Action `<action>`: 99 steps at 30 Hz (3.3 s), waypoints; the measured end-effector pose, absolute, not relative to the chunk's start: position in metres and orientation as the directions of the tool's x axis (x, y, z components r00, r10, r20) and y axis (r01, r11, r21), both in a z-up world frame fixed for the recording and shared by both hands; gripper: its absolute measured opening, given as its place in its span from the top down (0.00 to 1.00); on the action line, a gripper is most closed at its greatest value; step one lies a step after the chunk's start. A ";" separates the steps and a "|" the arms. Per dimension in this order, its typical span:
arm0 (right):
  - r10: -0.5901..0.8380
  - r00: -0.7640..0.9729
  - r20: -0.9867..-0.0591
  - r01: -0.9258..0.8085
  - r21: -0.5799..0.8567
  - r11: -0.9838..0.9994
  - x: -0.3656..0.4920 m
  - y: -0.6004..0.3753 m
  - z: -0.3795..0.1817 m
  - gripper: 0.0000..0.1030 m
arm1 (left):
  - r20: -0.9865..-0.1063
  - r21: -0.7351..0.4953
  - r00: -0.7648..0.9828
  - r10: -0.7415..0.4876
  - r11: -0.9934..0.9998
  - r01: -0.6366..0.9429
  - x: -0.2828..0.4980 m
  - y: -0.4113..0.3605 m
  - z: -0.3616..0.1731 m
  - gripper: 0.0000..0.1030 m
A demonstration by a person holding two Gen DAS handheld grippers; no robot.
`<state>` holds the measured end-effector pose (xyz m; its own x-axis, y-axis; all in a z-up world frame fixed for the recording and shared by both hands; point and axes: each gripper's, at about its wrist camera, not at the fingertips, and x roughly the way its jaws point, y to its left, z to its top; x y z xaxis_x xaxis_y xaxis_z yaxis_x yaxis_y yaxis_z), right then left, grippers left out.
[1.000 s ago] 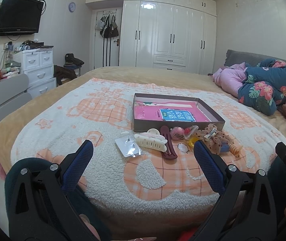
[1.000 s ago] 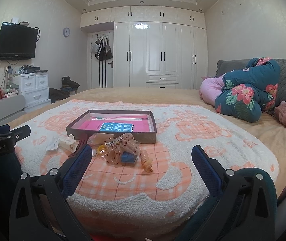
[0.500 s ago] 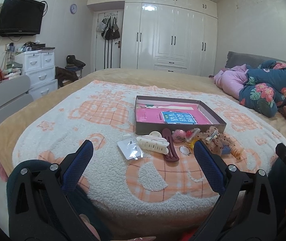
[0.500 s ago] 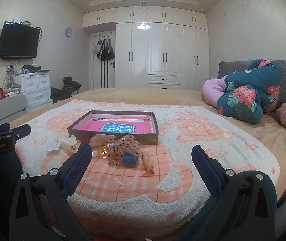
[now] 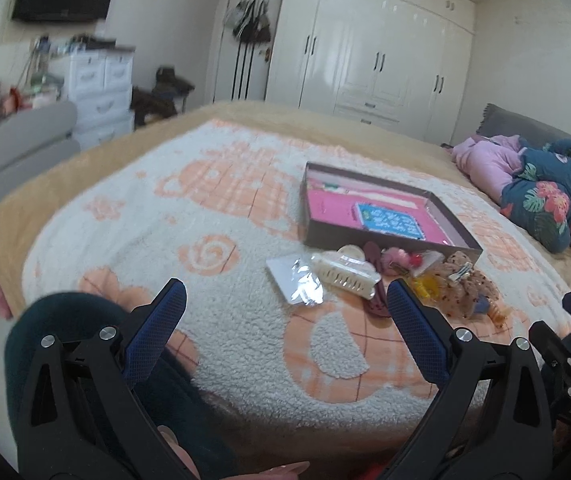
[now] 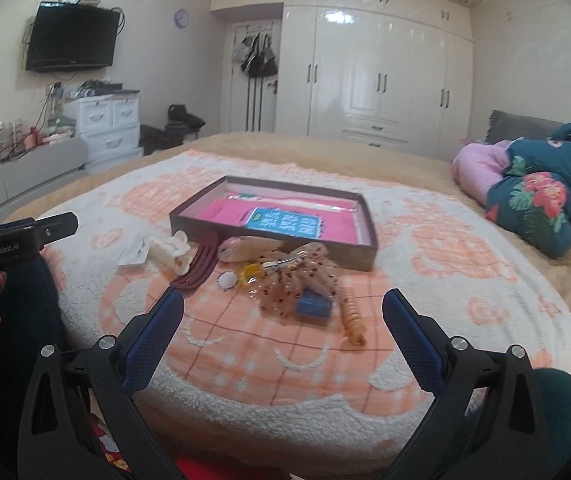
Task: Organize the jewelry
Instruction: 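Grasp the clear earring card with left tool while right tool grasps the pink bow clip, then place the earring card in the box with left tool while right tool places the bow clip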
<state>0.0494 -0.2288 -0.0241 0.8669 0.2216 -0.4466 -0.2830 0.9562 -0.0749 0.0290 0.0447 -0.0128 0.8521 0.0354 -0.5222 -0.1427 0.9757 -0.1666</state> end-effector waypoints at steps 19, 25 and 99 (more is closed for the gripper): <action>0.170 0.778 -0.605 -0.254 -0.055 0.966 0.163 -0.224 -0.048 0.06 | -0.714 -0.130 0.700 0.031 0.976 -0.176 0.115 0.051 -0.055 0.11; 0.151 0.735 -0.661 -0.287 -0.101 0.953 0.189 -0.217 -0.061 0.06 | -0.760 -0.120 0.650 0.010 0.980 -0.156 0.133 0.045 -0.068 0.14; 0.231 0.722 -0.652 -0.260 0.053 0.964 0.321 -0.257 -0.037 0.54 | -0.719 -0.093 0.694 -0.045 0.995 -0.033 0.276 -0.009 -0.051 0.73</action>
<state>0.3211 -0.2574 -0.0367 0.7222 0.2312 -0.6519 -0.2604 0.9640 0.0535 0.2763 -0.0085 -0.0511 0.6940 -0.0448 -0.7186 -0.0325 0.9951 -0.0935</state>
